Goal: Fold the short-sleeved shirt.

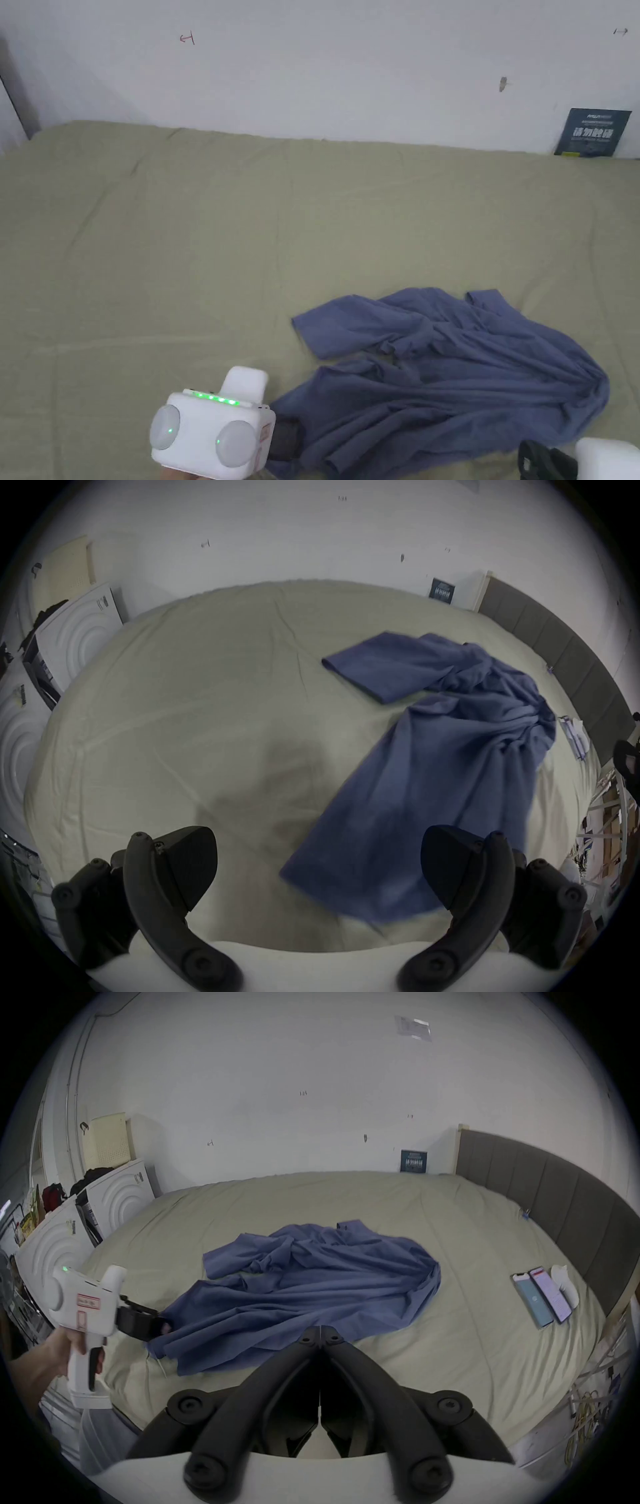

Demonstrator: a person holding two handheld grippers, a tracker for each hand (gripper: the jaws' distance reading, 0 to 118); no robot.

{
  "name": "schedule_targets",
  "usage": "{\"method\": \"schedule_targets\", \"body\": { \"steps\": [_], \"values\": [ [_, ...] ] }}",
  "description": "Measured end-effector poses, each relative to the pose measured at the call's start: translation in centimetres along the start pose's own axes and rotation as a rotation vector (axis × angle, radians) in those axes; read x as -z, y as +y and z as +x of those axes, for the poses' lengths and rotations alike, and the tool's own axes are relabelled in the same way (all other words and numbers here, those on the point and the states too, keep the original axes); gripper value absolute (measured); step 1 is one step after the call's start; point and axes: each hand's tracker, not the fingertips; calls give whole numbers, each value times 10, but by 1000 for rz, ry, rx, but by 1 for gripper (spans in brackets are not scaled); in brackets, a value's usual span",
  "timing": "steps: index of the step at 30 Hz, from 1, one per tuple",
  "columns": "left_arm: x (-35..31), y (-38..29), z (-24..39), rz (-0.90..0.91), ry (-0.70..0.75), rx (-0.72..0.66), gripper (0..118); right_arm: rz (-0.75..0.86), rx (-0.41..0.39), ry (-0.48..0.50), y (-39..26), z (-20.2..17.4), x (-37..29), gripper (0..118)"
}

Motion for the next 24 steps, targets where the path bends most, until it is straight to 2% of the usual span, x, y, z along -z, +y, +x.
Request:
{"method": "schedule_targets", "body": {
  "steps": [2, 3, 4, 5, 6, 8, 12, 15, 20, 24],
  "values": [
    [-10, -5, 5, 53, 32, 25, 109, -8, -4, -1, -4, 0, 2, 0],
    [-15, -5, 6, 38, 19, 27, 98, -11, -8, 0, -6, 1, 2, 0],
    [-22, -6, 7, 47, 6, 20, 68, -14, -9, -2, -7, 1, 3, 0],
    [-29, -9, 11, 68, 15, 17, 27, -23, -7, -2, -8, 2, 3, 0],
    [-37, -9, 12, 107, 67, 58, 0, -27, -2, 0, -10, 4, 2, 0],
    [-40, -15, 8, 62, -34, 24, 0, -30, 11, 0, -11, 8, 1, 0],
    [-40, -19, 7, 62, -25, 20, 0, -31, 9, -30, -3, 21, 7, 0],
    [-37, -14, -1, 50, -67, -33, 0, -47, 4, -38, 21, 39, 32, 0],
    [-37, -14, -11, 58, -108, -40, 0, -81, -119, -104, 93, 66, 114, 0],
    [-34, -14, -12, 66, -123, -38, 0, -156, -206, -82, 154, 78, 194, 0]
  ]
}}
